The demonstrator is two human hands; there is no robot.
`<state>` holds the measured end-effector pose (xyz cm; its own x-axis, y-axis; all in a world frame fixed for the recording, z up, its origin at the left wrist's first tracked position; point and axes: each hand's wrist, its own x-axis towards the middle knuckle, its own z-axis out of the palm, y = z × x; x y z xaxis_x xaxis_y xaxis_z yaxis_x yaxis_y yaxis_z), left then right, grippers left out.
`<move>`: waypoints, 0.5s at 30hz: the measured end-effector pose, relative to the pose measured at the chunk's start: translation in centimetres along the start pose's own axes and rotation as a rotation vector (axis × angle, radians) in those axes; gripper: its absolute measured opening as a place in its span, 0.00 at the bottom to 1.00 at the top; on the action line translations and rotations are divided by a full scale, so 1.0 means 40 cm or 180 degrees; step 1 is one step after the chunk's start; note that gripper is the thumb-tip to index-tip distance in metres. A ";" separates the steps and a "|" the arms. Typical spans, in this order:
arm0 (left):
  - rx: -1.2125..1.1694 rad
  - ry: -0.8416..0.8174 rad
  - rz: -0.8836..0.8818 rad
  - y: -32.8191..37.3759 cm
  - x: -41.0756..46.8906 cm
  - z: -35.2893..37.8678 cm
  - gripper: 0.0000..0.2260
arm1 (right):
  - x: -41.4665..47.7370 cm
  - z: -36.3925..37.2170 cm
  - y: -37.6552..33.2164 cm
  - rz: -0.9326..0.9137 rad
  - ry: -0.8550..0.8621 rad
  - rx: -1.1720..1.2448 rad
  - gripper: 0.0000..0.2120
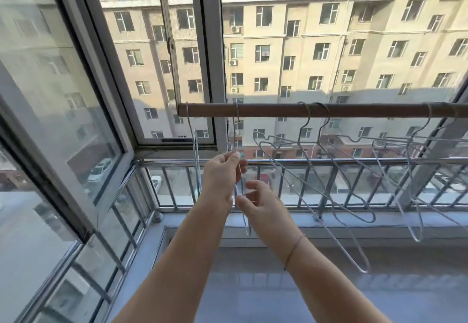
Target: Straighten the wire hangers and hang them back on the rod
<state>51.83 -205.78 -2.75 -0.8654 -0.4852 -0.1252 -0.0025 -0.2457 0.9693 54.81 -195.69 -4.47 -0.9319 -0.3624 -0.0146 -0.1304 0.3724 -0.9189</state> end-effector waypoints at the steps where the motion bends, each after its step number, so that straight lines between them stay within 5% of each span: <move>1: -0.0046 -0.0012 0.0002 0.002 0.007 0.005 0.06 | 0.008 0.007 0.007 0.0018 0.0077 0.0150 0.17; 15: -0.0515 -0.0107 -0.0159 0.042 0.109 0.135 0.08 | 0.120 -0.059 0.030 -0.0298 0.0875 0.0830 0.09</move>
<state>45.34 -203.77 -0.54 -0.8825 -0.4413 -0.1625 0.0325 -0.4020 0.9151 49.38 -194.98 -4.70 -0.9806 -0.1288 0.1476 -0.1616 0.1060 -0.9811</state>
